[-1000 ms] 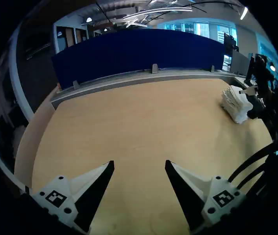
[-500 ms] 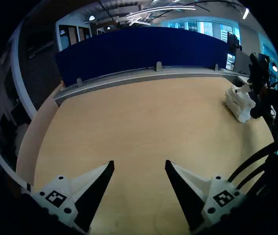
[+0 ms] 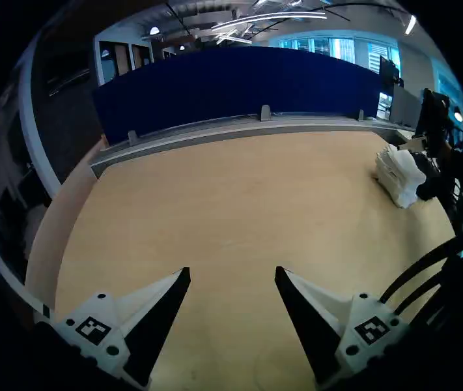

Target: Fold towel

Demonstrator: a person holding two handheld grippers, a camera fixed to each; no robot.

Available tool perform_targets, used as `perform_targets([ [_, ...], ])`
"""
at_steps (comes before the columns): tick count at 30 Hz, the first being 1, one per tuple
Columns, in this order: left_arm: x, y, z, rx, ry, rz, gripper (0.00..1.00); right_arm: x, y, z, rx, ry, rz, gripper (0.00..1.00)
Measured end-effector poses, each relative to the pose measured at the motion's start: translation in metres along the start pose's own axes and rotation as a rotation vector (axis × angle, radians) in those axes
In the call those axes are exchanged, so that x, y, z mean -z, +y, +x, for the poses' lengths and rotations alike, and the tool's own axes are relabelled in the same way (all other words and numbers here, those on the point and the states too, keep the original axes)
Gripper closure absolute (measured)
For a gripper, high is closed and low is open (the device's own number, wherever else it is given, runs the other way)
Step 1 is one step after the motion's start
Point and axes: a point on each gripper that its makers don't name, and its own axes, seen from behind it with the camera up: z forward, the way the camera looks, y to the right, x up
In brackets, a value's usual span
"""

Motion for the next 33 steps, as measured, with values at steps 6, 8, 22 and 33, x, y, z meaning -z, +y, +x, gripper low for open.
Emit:
perform_targets([
  [6,0.001,-0.003,0.005,0.003,0.019,-0.008,0.03,0.035,-0.01,0.017,-0.005,0.068,-0.014,0.0],
  [8,0.001,-0.005,0.007,0.004,0.027,-0.009,0.03,0.046,-0.014,0.02,-0.006,0.085,-0.019,0.0],
  [22,0.005,-0.015,0.02,0.035,0.108,-0.03,0.03,0.132,-0.081,0.023,-0.048,0.23,-0.013,0.0],
  [33,0.008,-0.018,0.041,0.071,0.206,-0.056,0.03,0.187,-0.144,0.033,-0.05,0.395,0.009,0.0],
])
